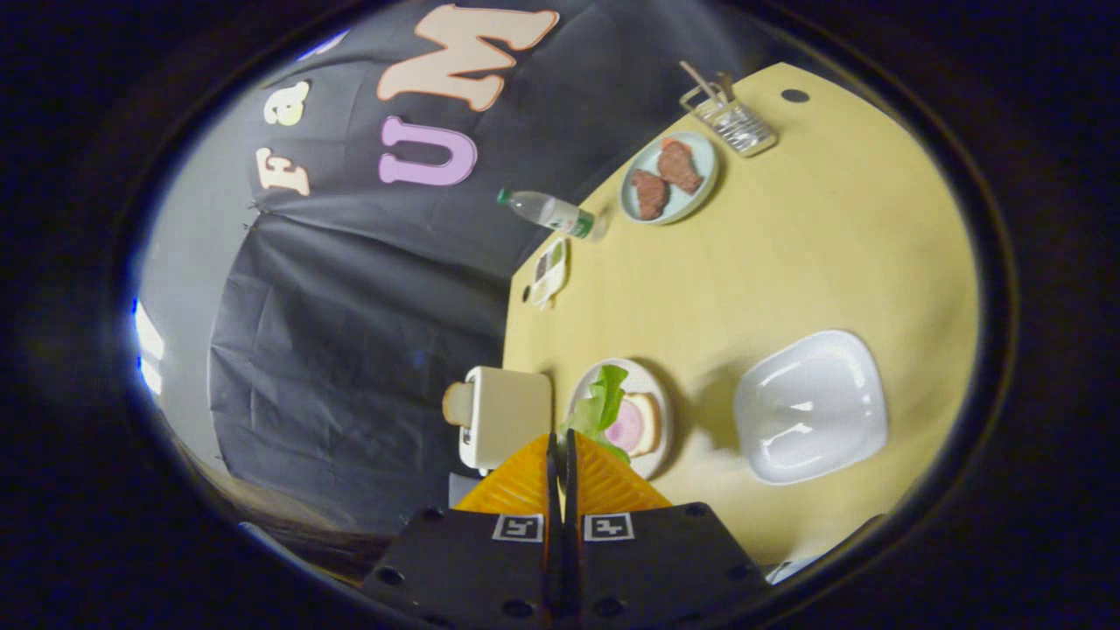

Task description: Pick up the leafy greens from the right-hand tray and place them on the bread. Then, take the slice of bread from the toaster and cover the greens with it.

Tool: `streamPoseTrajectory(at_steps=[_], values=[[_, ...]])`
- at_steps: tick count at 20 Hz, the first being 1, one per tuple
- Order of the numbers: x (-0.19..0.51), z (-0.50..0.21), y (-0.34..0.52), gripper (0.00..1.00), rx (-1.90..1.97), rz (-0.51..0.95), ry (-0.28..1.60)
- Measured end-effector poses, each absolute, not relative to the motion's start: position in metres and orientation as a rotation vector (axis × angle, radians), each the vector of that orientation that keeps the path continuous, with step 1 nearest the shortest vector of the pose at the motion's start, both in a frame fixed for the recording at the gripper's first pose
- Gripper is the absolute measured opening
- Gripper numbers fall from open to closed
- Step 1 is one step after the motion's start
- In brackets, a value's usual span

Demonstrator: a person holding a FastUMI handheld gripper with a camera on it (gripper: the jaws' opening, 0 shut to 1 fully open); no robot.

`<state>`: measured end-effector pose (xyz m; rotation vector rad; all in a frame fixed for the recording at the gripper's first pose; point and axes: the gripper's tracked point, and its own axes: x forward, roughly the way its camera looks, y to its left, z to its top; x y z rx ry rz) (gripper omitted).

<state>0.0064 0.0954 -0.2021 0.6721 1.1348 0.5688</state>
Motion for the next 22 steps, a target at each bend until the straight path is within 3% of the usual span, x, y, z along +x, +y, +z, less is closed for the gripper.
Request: streamPoseTrajectory(at_steps=[9,18,22], values=[[0.007,-0.263,0.192,0.03,0.832,0.535,1.150],[0.009,-0.358,0.162,0.03,0.531,0.300,1.224],[0.007,-0.373,0.144,0.16,0.432,0.251,1.219]])
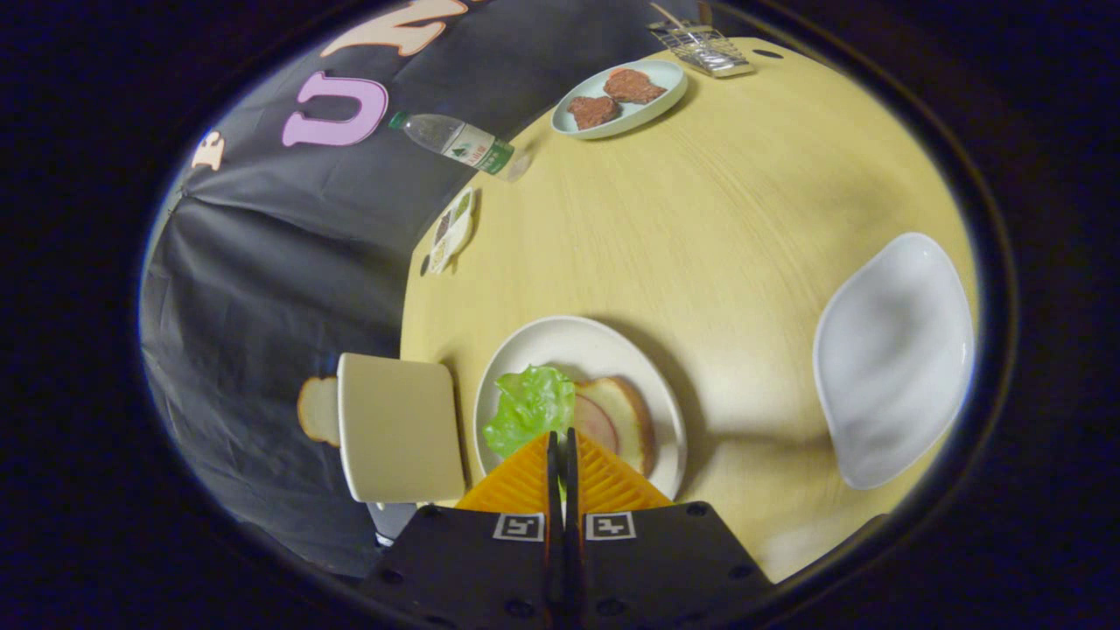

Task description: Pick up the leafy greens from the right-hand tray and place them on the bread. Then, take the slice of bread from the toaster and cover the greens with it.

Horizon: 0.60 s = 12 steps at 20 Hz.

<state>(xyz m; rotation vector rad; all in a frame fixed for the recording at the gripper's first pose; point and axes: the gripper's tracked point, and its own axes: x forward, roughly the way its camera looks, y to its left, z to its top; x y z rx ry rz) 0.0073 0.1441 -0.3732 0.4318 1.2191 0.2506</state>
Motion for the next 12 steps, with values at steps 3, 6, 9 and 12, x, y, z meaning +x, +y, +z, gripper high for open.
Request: streamPoseTrajectory(at_steps=[3,6,9,12], values=[[0.011,-0.377,0.131,0.26,0.378,0.221,1.215],[0.014,-0.372,0.118,0.44,0.325,0.202,1.176],[0.017,-0.355,0.107,0.76,0.278,0.180,1.104],[0.018,-0.323,0.093,1.00,0.243,0.135,1.000]])
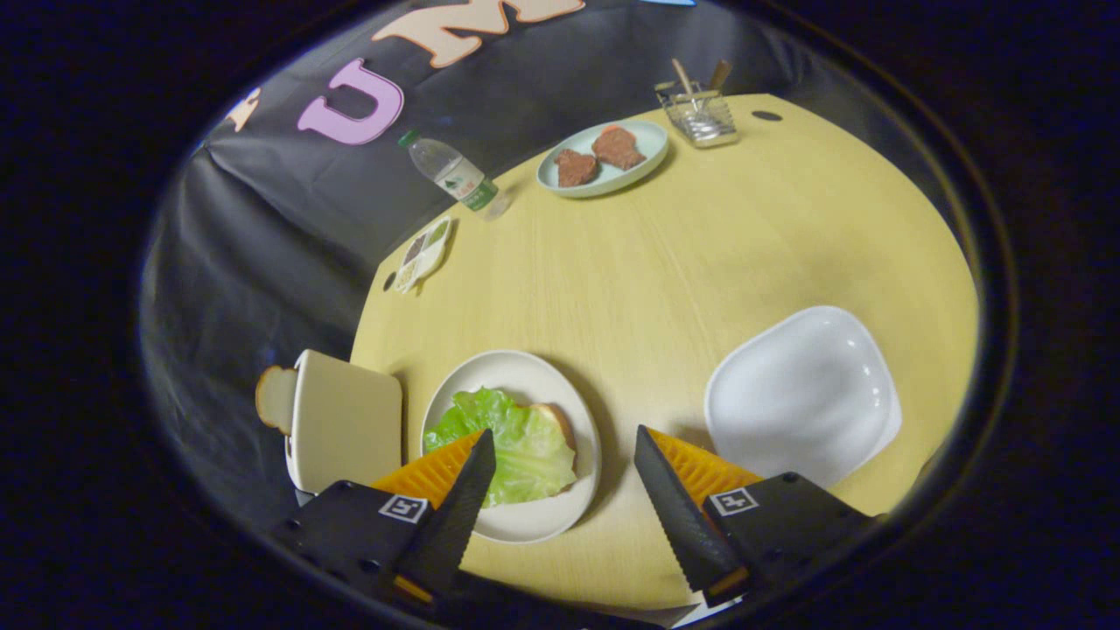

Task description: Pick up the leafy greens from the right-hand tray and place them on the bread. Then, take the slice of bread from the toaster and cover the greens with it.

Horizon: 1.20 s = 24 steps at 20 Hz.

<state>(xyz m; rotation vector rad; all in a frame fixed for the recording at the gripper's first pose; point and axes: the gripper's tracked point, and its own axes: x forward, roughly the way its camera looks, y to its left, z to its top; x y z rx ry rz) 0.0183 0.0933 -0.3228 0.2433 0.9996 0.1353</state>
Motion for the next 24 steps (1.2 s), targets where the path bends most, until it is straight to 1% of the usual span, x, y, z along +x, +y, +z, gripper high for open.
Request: streamPoseTrajectory(at_steps=[6,8,10,13,16,20,24], values=[[0.014,-0.227,0.089,1.00,0.182,0.075,0.745],[0.013,-0.193,0.110,1.00,0.171,0.105,0.679],[0.011,-0.169,0.146,1.00,0.161,0.174,0.644],[0.007,-0.149,0.207,1.00,0.150,0.292,0.645],[0.005,-0.149,0.272,1.00,0.148,0.408,0.676],[0.008,-0.161,0.356,1.00,0.178,0.516,0.716],[0.005,-0.183,0.420,1.00,0.217,0.581,0.776]])
